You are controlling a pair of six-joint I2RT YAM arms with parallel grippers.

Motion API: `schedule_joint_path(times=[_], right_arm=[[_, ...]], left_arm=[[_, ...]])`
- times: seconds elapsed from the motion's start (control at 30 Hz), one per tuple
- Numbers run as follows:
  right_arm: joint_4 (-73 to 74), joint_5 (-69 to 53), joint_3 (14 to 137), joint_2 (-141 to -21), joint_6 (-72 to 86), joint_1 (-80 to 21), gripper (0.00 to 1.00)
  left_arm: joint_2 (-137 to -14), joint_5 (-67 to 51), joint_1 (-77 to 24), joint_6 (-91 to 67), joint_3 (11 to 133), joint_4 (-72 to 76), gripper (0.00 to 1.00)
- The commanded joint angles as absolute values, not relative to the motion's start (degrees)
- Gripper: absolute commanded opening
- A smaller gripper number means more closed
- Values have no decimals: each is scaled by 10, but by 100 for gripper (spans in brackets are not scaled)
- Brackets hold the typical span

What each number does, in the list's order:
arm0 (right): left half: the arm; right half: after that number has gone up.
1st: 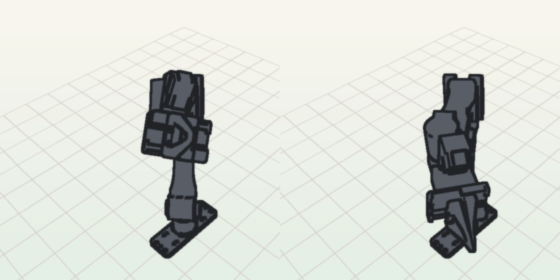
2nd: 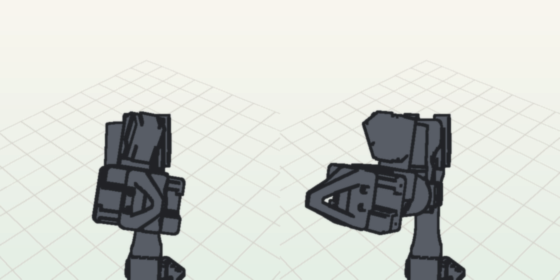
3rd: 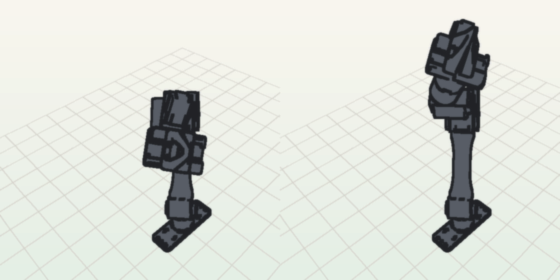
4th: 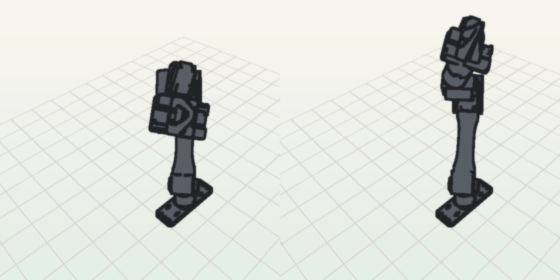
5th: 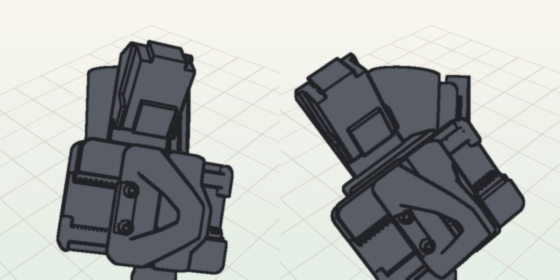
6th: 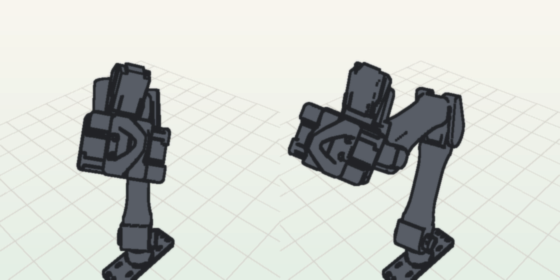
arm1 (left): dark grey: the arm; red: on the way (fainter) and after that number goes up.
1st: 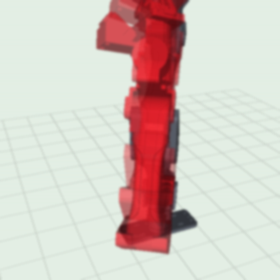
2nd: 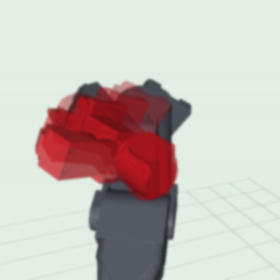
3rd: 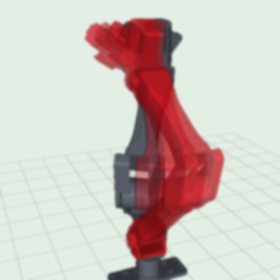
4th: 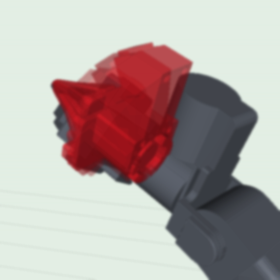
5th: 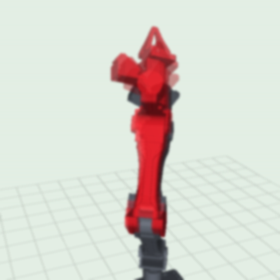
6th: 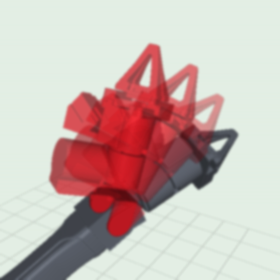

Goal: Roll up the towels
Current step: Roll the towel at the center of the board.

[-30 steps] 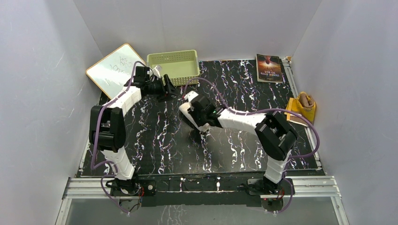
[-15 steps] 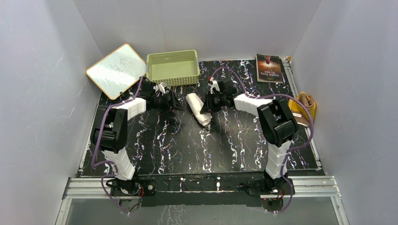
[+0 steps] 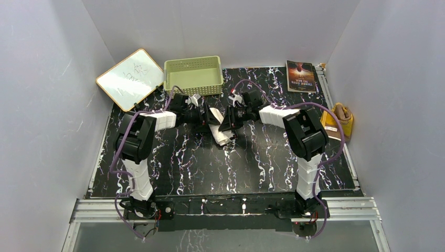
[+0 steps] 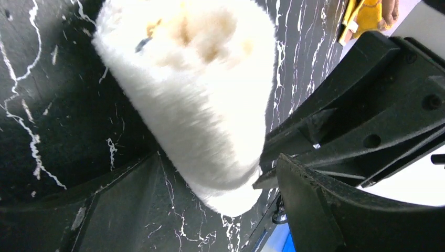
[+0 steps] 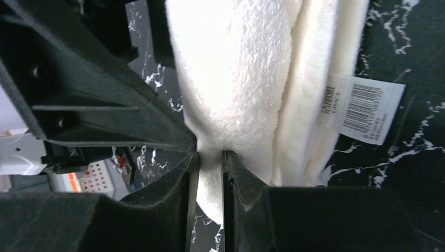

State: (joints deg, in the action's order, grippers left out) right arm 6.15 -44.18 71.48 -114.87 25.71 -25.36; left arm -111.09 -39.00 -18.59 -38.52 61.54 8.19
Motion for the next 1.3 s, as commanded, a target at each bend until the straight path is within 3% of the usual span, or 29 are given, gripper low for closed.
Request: schedule_joint_path(times=[0.0,0.17,0.3,0.43,0.5,0.83,1.27], right_arm=[[14,-499,727,-1153,282,-249,20],[12,-506,723,-1156,283,-247,21],[46,-462,728,-1147,257,-248,23],[137,-358,752,-1119,179,-266,41],[165,-300,761,-1099,152,-282,45],[212,-144,797,-1077,113,-356,46],[295,40,893,-1149,107,-421,47]], left_arm=[[-1123,-364,-184,-381,631,82,83],[-1142,-346,-184,-370,648,74,82],[-1153,-340,-184,-377,656,80,76],[-1160,-319,-186,-368,675,40,67],[-1160,-302,-188,-355,691,10,64],[-1156,-254,-191,-335,721,-58,60],[-1178,-221,-201,-322,766,-122,58]])
